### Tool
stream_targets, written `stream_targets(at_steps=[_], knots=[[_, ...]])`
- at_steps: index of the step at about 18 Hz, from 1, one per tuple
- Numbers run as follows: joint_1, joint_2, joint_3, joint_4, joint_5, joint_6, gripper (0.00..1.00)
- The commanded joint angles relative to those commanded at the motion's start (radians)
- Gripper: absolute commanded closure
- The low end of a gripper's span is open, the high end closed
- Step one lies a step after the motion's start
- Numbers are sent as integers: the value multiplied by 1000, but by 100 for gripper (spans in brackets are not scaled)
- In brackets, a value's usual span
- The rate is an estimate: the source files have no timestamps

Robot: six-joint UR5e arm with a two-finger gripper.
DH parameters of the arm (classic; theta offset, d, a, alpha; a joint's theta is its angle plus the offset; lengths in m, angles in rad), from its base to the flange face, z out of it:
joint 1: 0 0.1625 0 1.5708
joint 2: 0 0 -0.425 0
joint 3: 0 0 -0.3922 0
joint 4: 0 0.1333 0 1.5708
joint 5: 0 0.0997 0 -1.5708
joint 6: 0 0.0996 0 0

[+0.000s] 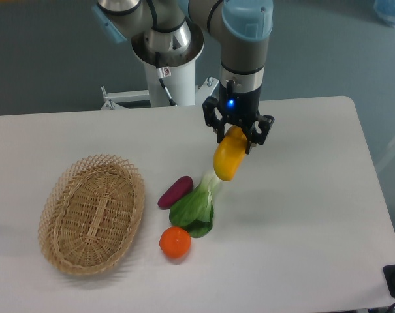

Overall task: Place the mango on the table
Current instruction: 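Carry the held yellow mango up and away from the bok choy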

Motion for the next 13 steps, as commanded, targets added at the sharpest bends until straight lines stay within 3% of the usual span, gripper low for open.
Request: stream_targets(at_steps=[6, 13], knots=[[2, 0, -8, 2, 2, 3, 38], [43, -9, -47, 9, 9, 136, 39]])
